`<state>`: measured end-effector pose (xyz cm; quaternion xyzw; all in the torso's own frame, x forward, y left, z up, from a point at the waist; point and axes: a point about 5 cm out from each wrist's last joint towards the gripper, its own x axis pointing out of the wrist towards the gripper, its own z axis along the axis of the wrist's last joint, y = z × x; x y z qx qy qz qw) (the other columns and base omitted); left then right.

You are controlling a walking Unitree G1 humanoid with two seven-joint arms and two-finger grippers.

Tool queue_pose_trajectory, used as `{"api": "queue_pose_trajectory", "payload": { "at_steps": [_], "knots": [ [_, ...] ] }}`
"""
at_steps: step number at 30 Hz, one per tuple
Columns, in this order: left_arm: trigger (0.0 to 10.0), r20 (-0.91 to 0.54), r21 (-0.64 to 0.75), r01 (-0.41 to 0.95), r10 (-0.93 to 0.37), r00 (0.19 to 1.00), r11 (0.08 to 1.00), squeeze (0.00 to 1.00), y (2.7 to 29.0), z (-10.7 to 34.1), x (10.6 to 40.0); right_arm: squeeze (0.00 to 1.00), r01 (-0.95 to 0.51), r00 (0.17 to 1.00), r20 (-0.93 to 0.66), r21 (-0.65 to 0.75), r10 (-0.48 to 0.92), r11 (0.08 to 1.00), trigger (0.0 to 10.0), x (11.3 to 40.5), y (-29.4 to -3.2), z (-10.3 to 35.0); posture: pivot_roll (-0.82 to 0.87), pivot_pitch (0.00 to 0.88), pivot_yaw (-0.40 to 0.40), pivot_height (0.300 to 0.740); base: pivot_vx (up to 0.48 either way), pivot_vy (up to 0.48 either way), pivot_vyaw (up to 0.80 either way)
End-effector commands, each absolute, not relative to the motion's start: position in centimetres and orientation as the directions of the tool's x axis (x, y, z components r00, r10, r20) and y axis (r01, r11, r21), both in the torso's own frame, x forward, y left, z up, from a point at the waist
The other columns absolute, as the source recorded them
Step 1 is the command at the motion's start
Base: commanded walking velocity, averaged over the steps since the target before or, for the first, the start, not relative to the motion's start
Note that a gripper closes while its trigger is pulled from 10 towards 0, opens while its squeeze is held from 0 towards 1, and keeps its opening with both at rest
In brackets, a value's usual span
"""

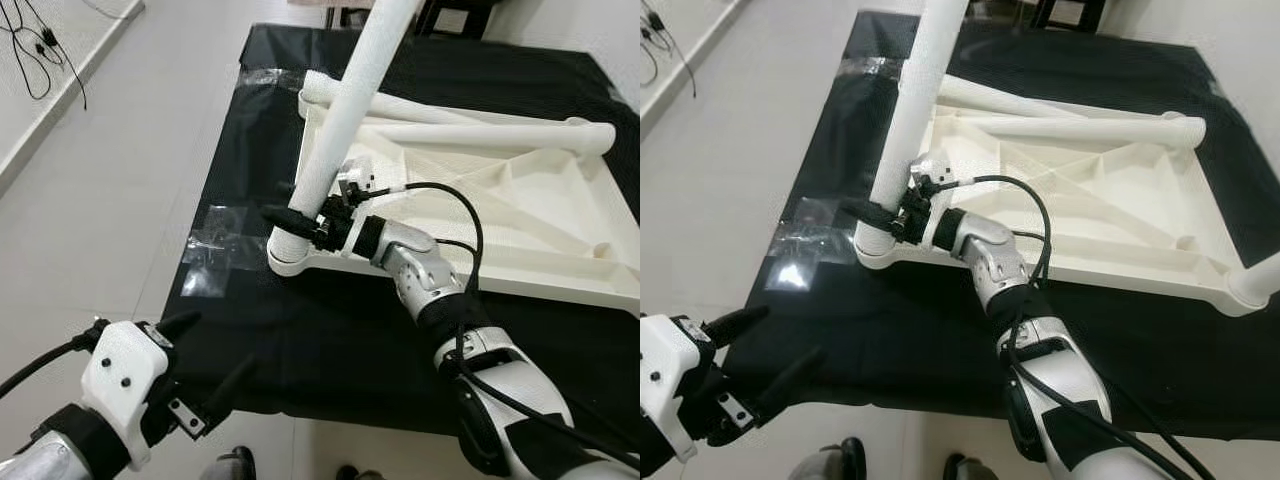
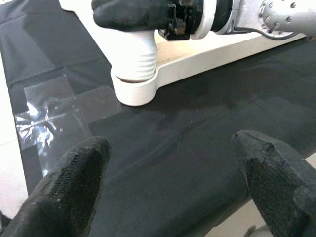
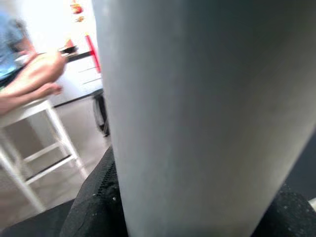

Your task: Building children table

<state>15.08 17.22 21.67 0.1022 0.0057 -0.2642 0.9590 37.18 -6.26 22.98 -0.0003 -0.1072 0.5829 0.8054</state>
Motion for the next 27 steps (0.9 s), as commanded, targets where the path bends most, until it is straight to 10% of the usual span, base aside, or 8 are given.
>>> {"api": "queue_pose_trajectory", "payload": {
  "at_steps": [1, 21, 27],
  "knots": [
    [10.0, -0.064, 0.178, 0.528, -0.526, 0.848, 0.830, 0.00, 17.1, 21.8, 14.7, 0.00, -0.958, 0.248, 0.057, -0.133, 0.967, 0.253, 10.0, 36.6, -6.1, 20.8, 0.22, 0.371, -0.091, 0.740, 0.000, 0.000, 0.00],
    [10.0, -0.063, 0.161, 0.548, -0.546, 0.835, 0.820, 0.00, 17.0, 22.3, 14.6, 0.00, -0.966, 0.037, -0.242, -0.258, 0.970, -0.028, 10.0, 36.6, -6.0, 21.2, 0.22, 0.398, -0.109, 0.740, 0.000, 0.000, 0.00],
    [10.0, -0.064, 0.151, 0.555, -0.552, 0.831, 0.818, 0.00, 16.9, 22.4, 14.6, 0.00, -0.945, -0.099, -0.499, -0.224, 0.861, -0.238, 10.0, 36.3, -7.2, 21.0, 0.21, 0.407, -0.109, 0.740, 0.000, 0.000, 0.00]
  ]
}}
